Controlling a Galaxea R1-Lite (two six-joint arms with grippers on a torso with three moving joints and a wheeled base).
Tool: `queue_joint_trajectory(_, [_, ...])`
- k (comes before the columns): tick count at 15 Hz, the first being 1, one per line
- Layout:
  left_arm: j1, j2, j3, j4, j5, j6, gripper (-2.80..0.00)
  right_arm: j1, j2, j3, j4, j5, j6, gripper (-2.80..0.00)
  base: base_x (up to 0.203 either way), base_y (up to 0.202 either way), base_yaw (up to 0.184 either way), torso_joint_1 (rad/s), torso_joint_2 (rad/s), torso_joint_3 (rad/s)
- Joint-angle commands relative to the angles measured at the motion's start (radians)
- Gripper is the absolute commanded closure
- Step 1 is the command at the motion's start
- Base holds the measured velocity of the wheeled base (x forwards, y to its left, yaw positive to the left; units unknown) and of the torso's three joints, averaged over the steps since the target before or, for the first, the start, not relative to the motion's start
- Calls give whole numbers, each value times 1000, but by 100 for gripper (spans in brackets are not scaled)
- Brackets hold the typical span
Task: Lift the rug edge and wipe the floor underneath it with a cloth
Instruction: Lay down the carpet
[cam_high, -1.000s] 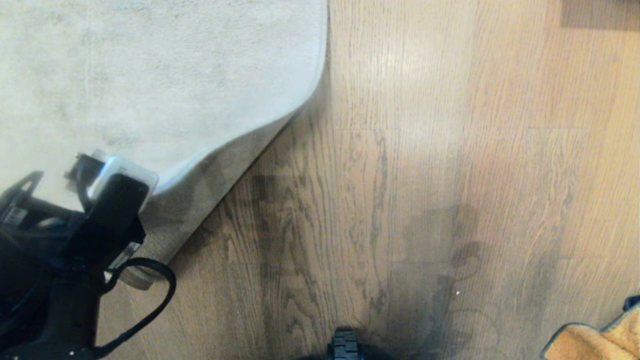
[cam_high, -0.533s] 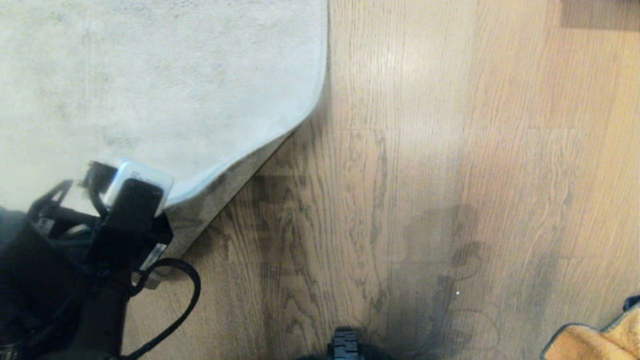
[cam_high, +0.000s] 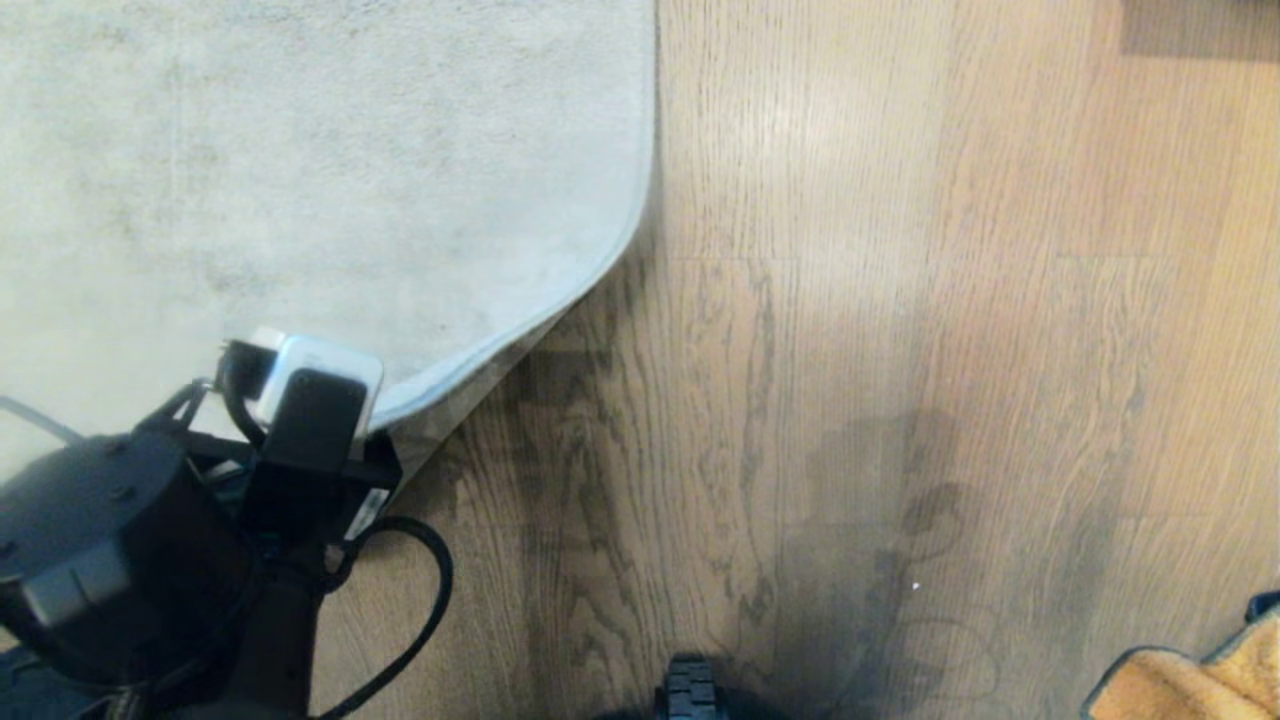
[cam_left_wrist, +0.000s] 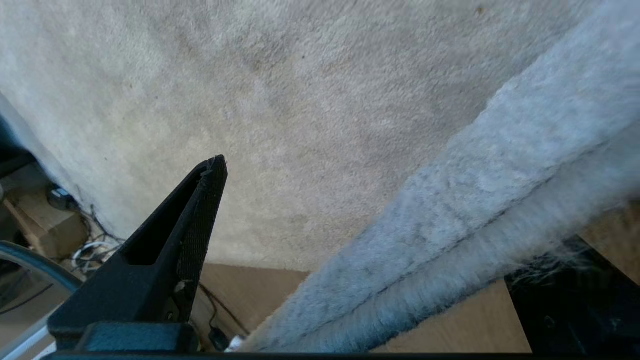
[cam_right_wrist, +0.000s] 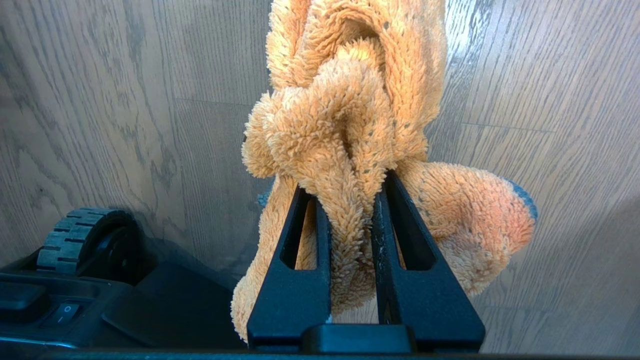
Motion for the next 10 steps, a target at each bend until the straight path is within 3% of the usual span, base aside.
queue_joint_trajectory(1, [-14,15,-26,-7,7,-6,-280,0,1,0,0,0,-1,0,0,0,0,0,0,0])
queue_joint_trajectory(10, [-137,149,-98,-9,7,-207,-280,0,1,0,0,0,-1,0,0,0,0,0,0,0])
